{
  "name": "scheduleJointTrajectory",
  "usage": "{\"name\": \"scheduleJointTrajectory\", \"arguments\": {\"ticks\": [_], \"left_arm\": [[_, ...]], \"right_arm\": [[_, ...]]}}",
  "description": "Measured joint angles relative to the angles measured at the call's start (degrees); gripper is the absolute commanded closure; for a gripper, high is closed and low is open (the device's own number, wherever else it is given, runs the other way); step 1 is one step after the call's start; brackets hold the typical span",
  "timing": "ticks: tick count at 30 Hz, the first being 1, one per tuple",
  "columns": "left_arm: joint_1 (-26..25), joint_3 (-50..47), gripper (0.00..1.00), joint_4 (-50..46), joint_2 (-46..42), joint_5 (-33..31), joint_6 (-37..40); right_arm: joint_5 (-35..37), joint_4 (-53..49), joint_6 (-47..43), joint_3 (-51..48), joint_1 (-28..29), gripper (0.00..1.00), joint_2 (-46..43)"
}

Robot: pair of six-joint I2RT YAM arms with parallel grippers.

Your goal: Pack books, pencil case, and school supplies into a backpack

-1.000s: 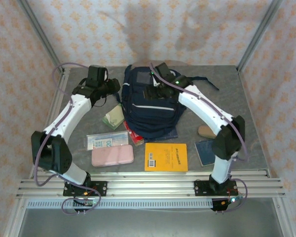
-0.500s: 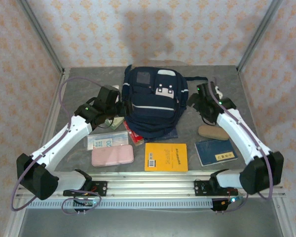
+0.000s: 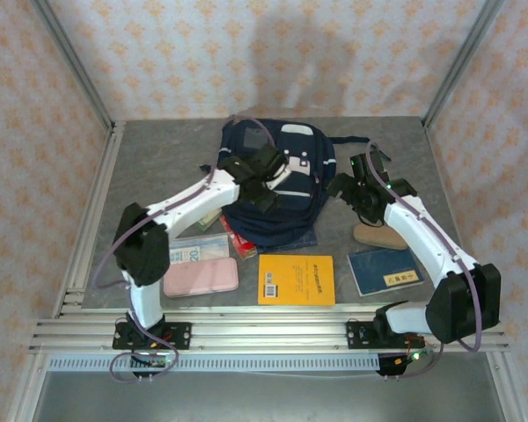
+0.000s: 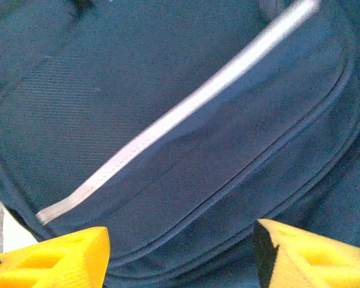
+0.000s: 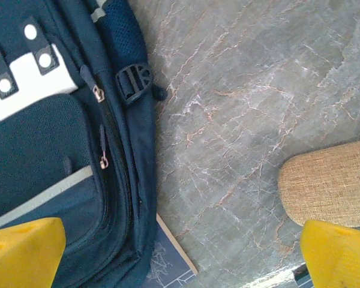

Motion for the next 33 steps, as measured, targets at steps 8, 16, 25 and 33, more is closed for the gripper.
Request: {"name": "scheduleJointTrajectory", "arguments": {"ticks": [8,16,25,33], "left_arm": [[-1.44,9.33,0.33,-3.43,11.34,-4.09,10.71],[0.00,17.59,0.69,-6.14,19.74,-4.48,12.85],[2.62,23.74,1.00,-6.32,24.02,1.07,9.49],[8.59,19.91,1.00,1.31,18.53,13.73,-4.79]], "right_arm": [[-3.02,1.79,-3.80,-3.58,0.00,0.00,-4.52],[-6.38,3.52,-3.85,-5.46,0.00,0.06,-4.81],[-9.03,5.57,-3.91,-5.44,0.00,0.20,-4.13],[-13.05,12.46,1.38,-5.35,0.79,0.28,2.27]]}}
